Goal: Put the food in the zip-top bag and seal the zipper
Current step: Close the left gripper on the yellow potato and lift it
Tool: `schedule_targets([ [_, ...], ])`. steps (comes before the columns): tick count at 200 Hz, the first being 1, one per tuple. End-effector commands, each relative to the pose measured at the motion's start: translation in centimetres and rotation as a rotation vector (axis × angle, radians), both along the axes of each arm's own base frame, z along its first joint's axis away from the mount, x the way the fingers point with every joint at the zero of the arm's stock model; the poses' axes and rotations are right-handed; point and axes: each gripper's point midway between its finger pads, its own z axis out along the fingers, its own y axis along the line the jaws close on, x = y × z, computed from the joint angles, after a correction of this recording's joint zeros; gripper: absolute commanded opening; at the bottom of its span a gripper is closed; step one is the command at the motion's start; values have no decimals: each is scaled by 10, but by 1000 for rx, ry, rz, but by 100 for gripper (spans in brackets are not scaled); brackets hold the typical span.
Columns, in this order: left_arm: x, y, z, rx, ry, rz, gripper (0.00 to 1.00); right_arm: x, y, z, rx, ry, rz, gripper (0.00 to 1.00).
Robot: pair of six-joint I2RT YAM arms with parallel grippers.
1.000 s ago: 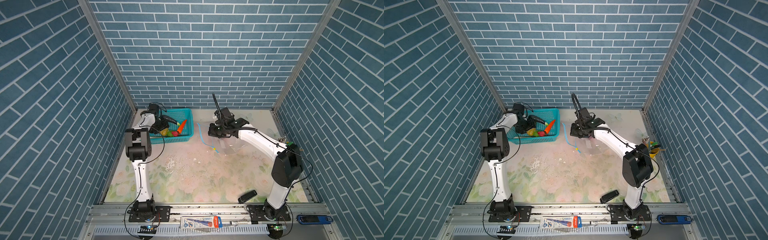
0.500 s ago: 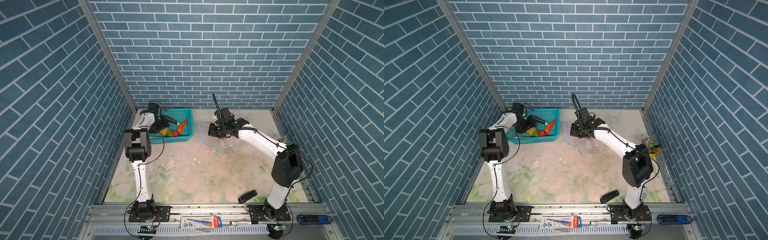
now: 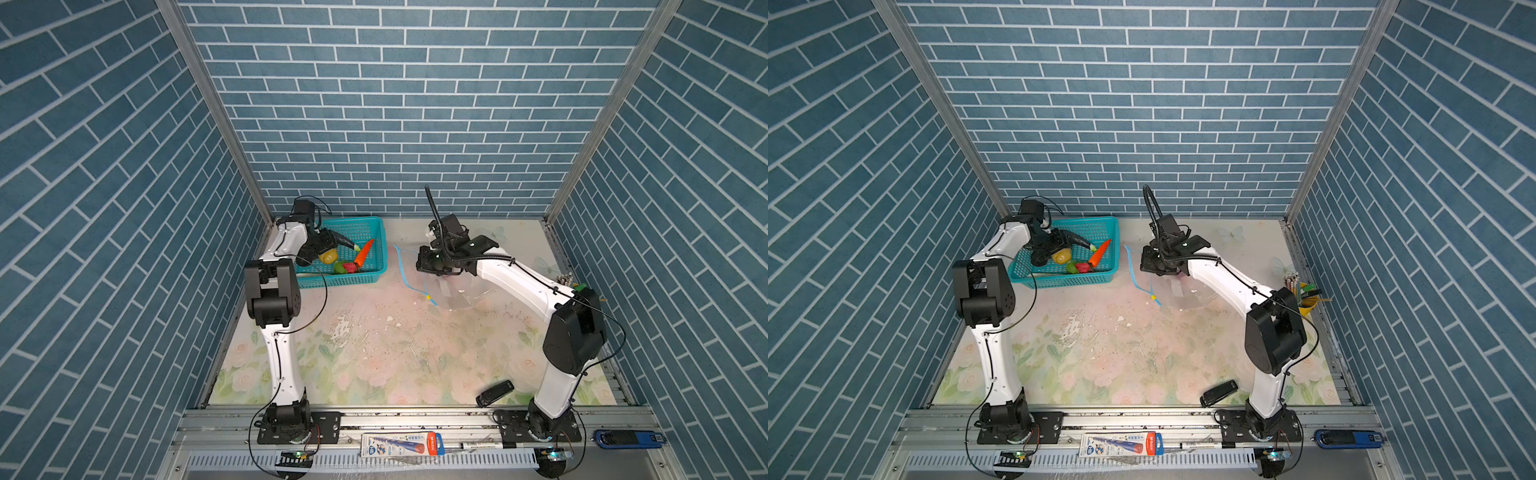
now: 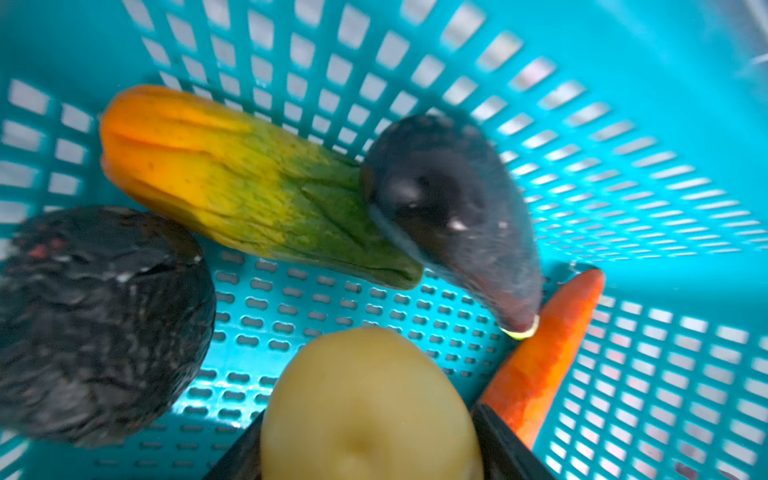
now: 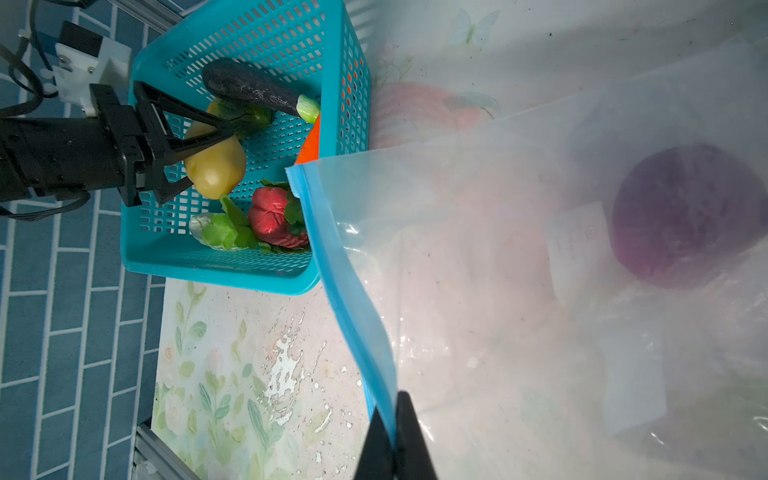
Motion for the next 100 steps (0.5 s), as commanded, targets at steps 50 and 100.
schedule_targets([
  [50, -3, -13, 57, -57, -114, -25, 40, 7, 4, 19, 29, -31, -12, 0],
  [100, -14, -24, 83, -105, -178, -40, 38, 6, 4, 18, 25, -24, -13, 0],
])
